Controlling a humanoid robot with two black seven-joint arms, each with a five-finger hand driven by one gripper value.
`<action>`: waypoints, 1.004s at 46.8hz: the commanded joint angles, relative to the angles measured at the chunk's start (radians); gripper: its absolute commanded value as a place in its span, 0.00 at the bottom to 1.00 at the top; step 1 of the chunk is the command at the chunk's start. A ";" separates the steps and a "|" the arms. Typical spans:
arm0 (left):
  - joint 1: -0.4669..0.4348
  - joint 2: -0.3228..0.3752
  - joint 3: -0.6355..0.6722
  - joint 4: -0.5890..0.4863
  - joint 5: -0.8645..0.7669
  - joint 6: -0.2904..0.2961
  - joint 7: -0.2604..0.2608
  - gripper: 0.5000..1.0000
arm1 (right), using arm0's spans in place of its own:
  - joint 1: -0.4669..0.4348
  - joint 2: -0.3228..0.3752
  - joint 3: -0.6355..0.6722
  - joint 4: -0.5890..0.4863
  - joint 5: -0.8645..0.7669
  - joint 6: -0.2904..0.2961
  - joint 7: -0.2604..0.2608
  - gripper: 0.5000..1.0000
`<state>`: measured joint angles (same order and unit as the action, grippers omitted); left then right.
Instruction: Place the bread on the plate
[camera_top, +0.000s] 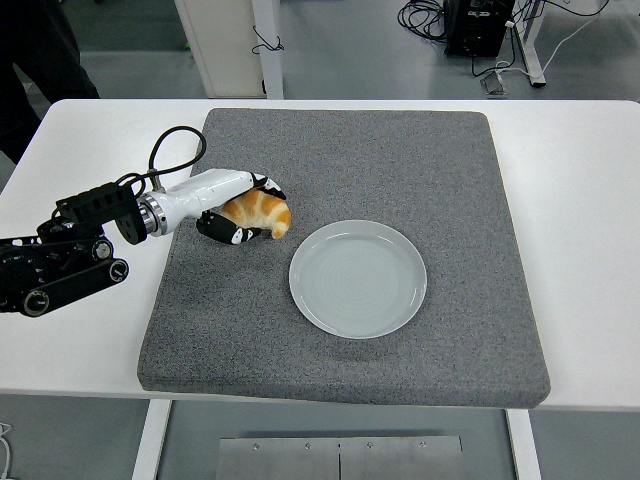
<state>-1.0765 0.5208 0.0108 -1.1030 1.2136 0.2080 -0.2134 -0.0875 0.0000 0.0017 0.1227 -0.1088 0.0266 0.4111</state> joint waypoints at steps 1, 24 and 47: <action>-0.017 0.002 0.001 0.000 -0.020 -0.002 0.000 0.24 | 0.000 0.000 0.001 0.000 0.001 -0.001 0.000 1.00; -0.151 0.036 -0.003 -0.003 -0.095 -0.029 -0.001 0.21 | 0.000 0.000 0.000 0.000 0.000 0.001 0.000 1.00; -0.243 0.054 -0.130 -0.003 -0.114 -0.121 -0.014 0.21 | 0.000 0.000 0.001 0.000 0.000 -0.001 0.000 1.00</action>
<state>-1.3144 0.5779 -0.1069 -1.1060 1.0997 0.0944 -0.2276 -0.0875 0.0000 0.0019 0.1227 -0.1088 0.0261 0.4111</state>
